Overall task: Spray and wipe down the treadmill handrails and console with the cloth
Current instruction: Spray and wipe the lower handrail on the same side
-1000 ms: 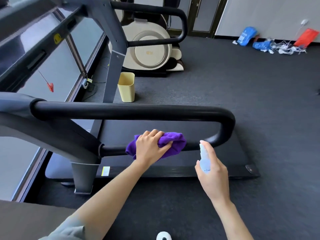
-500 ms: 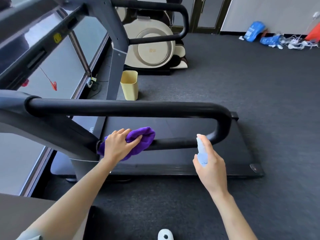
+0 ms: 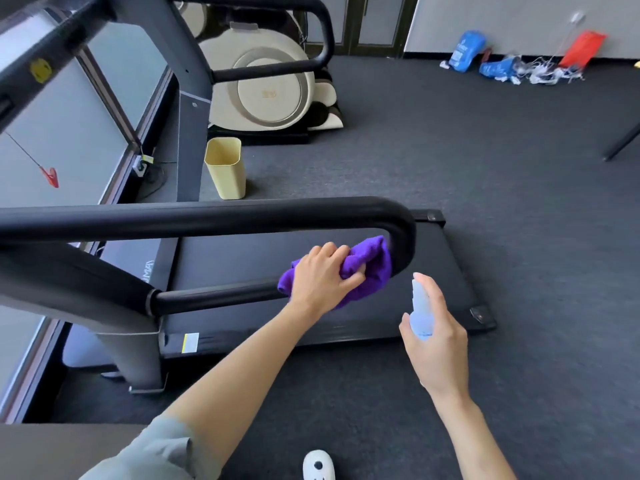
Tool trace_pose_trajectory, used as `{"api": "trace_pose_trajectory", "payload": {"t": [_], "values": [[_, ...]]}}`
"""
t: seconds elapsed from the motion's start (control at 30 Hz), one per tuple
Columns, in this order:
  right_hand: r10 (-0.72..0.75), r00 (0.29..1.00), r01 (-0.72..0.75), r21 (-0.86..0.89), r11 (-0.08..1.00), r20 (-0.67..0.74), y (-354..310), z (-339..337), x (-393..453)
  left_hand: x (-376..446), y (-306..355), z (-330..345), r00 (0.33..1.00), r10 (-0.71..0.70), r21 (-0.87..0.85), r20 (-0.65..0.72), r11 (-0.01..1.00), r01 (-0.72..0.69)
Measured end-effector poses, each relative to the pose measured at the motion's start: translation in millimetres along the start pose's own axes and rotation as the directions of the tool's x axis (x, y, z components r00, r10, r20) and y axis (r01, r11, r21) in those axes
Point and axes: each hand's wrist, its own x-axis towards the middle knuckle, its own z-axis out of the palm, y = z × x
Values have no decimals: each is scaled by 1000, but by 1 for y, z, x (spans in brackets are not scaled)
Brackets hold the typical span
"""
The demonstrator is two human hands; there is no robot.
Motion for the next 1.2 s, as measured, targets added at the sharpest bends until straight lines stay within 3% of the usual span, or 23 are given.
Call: {"api": "trace_pose_trajectory", "payload": {"t": [0.27,0.4,0.6,0.77,0.9,1.0,1.07,1.2], "values": [[-17,1000,16,41,999,21,-10,18,4,-50,-117,-53,984,-144,71,-103,986,152],[2,1000,-3,33,999,21,-6,18,4,-43,-98,-42,958,-221,81,-183,968,238],[3,1000,-3,14,1000,7,6,6,4,-28,-52,-16,964,-164,46,-211,983,177],[11,1000,-11,19,1000,-13,15,-10,3,-4,21,14,965,-171,-129,-198,981,148],[36,999,-35,31,999,-35,22,-23,0,11,58,19,921,-325,-363,-215,902,233],[43,998,-42,41,998,-36,24,-25,-1,13,65,14,867,-476,-597,-146,741,307],[35,999,-34,42,999,-27,24,-24,0,14,73,7,836,-532,-735,-132,618,277],[9,1000,-8,57,998,-28,22,-22,5,7,73,7,894,-381,-682,-237,721,127]]}}
